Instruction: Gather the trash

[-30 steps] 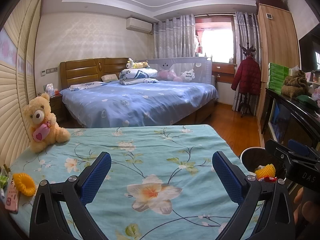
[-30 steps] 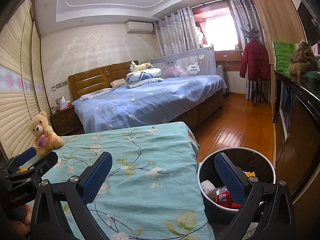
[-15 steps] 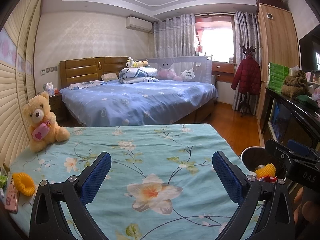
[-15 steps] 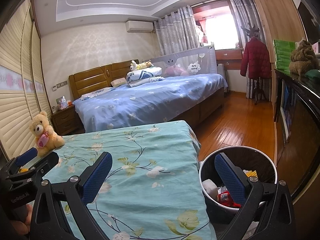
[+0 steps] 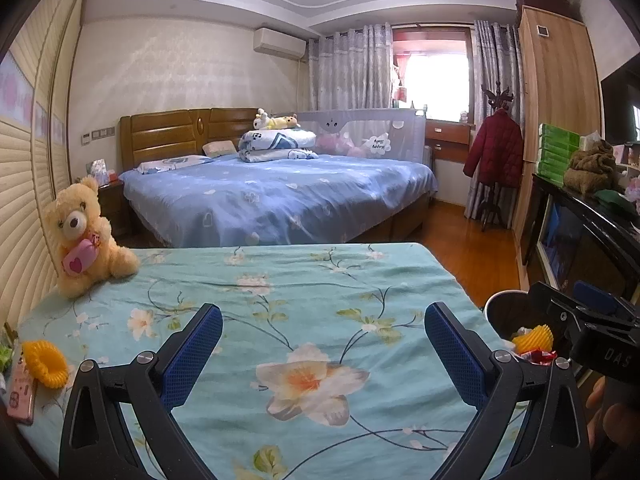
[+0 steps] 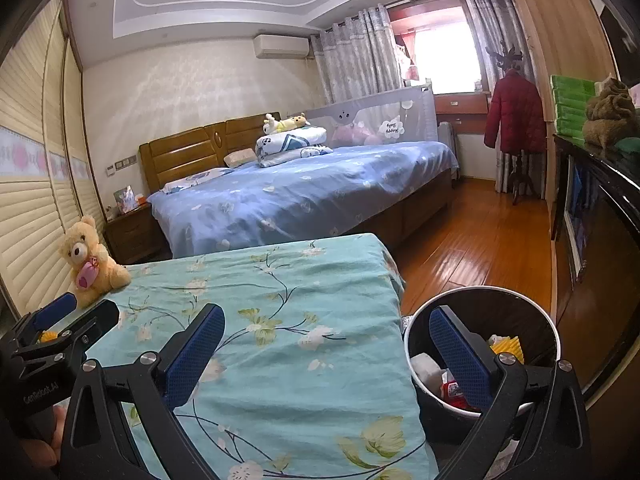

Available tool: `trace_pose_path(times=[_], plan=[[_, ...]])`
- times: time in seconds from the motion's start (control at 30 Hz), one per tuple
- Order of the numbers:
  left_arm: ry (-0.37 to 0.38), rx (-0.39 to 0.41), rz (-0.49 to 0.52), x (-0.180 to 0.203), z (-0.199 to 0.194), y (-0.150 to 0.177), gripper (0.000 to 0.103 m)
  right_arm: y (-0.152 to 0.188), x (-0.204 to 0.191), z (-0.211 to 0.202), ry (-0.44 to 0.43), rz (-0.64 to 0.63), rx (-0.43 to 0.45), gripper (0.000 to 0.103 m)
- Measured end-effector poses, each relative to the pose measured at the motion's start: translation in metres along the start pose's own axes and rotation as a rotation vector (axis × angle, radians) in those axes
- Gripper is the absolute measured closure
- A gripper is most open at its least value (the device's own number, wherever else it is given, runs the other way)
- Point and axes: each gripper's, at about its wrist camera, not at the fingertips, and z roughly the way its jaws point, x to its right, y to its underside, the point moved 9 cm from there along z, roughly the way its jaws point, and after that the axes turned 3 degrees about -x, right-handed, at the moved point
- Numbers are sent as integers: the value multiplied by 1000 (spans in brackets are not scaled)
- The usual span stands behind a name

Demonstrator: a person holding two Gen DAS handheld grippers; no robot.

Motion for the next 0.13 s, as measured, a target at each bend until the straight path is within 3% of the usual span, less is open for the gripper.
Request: trace_pose_path(times=[0.13], plan=[[1, -30, -19, -5, 6, 4, 1, 4, 0, 3, -3, 0, -17, 0]])
